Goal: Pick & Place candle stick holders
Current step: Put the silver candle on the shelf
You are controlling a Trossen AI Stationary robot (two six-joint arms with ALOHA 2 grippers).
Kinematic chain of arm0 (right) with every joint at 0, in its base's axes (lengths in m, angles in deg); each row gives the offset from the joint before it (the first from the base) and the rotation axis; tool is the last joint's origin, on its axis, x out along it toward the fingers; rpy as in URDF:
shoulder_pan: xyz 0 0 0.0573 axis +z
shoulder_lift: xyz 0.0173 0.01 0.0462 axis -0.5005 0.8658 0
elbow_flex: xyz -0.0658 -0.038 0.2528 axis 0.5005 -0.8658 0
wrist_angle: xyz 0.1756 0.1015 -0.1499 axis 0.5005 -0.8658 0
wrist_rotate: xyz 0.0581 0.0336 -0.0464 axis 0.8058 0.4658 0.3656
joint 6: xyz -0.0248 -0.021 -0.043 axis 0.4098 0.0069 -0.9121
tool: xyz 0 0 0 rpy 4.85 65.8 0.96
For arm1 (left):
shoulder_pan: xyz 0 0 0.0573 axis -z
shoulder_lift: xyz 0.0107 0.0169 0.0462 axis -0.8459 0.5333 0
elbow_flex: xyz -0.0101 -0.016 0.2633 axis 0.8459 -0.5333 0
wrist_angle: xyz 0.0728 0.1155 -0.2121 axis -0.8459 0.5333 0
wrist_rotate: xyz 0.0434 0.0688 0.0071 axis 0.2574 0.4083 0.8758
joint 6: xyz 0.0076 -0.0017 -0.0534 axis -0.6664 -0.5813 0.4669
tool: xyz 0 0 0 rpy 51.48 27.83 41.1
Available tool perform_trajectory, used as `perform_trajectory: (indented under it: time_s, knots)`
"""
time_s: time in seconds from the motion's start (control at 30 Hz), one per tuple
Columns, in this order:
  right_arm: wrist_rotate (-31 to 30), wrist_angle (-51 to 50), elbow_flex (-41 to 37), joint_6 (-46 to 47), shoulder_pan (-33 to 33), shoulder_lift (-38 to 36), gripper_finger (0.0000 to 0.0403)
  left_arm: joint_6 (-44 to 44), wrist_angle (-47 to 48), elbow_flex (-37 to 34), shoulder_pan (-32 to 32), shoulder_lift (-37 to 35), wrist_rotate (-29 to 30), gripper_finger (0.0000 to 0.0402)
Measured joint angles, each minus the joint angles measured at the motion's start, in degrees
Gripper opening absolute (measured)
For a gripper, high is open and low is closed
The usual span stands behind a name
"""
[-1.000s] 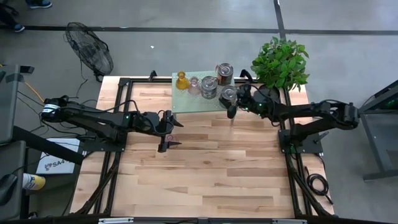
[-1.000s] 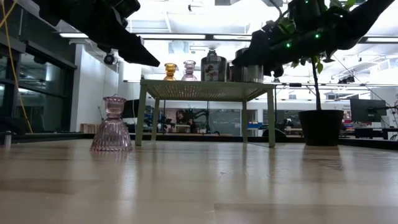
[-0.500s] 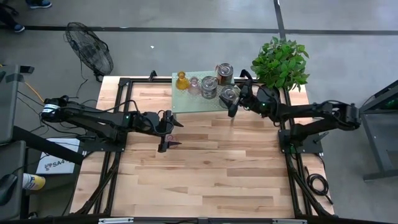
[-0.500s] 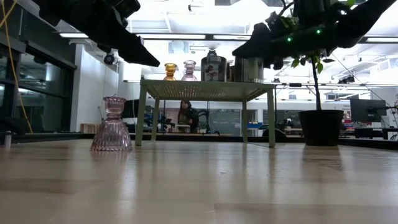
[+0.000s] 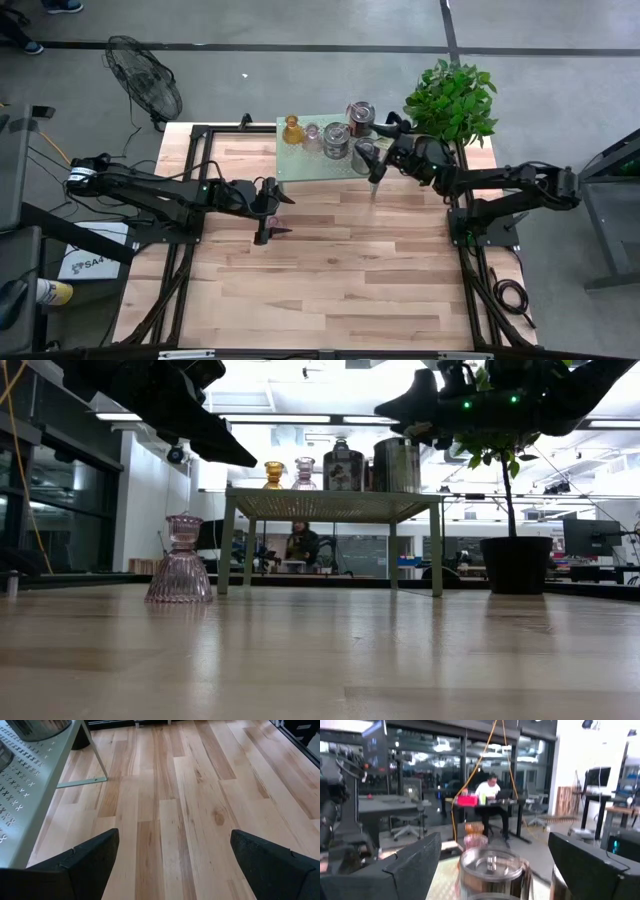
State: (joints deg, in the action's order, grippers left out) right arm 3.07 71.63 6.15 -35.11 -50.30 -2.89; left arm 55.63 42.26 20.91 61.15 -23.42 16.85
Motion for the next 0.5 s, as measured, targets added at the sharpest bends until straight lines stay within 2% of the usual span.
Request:
perform_trajectory:
  time_s: [0.2, 0.5]
  knots:
    - [-0.8, 1.4, 0.0, -2.3, 0.0, -2.8, 0.0362, 0.0, 0.3, 0.0, 0.0, 0.0, 0.0, 0.0376]
    - [-0.6, -10.2, 0.0, 0.7, 0.1, -14.7, 0.0362, 0.0, 0.9, 0.0, 0.0, 0.0, 0.0, 0.0376]
